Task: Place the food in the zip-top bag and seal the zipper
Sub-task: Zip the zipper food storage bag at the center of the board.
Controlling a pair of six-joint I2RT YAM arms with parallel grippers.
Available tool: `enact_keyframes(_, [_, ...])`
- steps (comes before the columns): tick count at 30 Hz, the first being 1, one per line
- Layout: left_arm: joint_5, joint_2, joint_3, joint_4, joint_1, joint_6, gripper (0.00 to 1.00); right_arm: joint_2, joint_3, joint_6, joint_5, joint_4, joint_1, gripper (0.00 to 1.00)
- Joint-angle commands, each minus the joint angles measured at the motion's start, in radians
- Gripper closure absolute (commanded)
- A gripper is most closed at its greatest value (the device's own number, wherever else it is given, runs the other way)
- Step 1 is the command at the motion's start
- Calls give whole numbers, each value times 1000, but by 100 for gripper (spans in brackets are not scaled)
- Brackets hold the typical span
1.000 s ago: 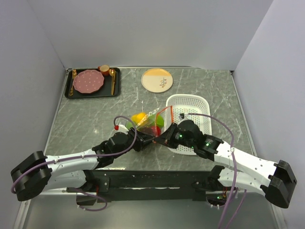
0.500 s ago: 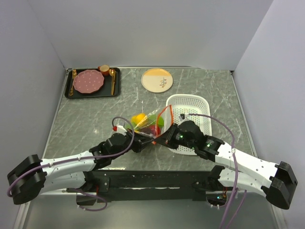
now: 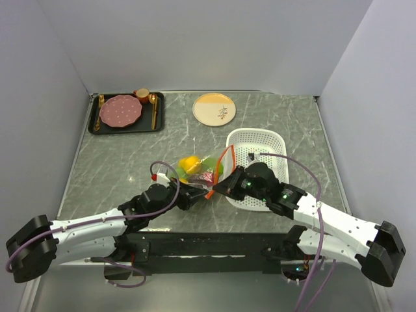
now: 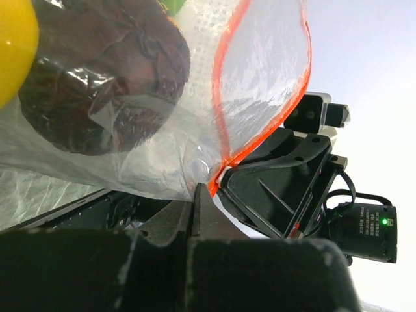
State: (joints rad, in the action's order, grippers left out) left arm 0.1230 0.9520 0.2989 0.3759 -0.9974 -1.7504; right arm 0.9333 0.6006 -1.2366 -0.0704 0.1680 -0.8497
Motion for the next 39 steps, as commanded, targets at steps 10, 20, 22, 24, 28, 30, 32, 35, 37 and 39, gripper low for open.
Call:
enact_keyframes(10, [64,-97,11,-135,13,61,99,-11,36,85,69,28,103,88])
enact_keyframes(20, [90,-145,11,-210,37,77,99,28,50,123,40,5,143,88])
enact_keyframes(22, [101,-154,19,-233,39,87,99,32,51,132,32,2,155,88])
enact_keyframes(24, [109,-168,23,-244,42,94,99,33,59,140,41,7,162,88])
enact_keyframes(28, [125,-177,42,-287,43,111,99,41,62,150,35,4,173,88])
enact_keyframes(30, [130,-182,42,-289,43,112,99,44,61,152,31,2,179,88])
enact_keyframes(32, [133,-186,39,-289,43,111,99,45,57,157,24,-1,184,88])
enact_keyframes(35, [135,-194,39,-299,45,108,99,50,53,170,14,-2,204,88])
enact_keyframes(37, [138,-197,34,-313,45,98,99,52,53,183,4,2,218,88])
enact_keyframes(39, [144,-209,32,-322,43,95,99,53,50,190,-3,4,238,88])
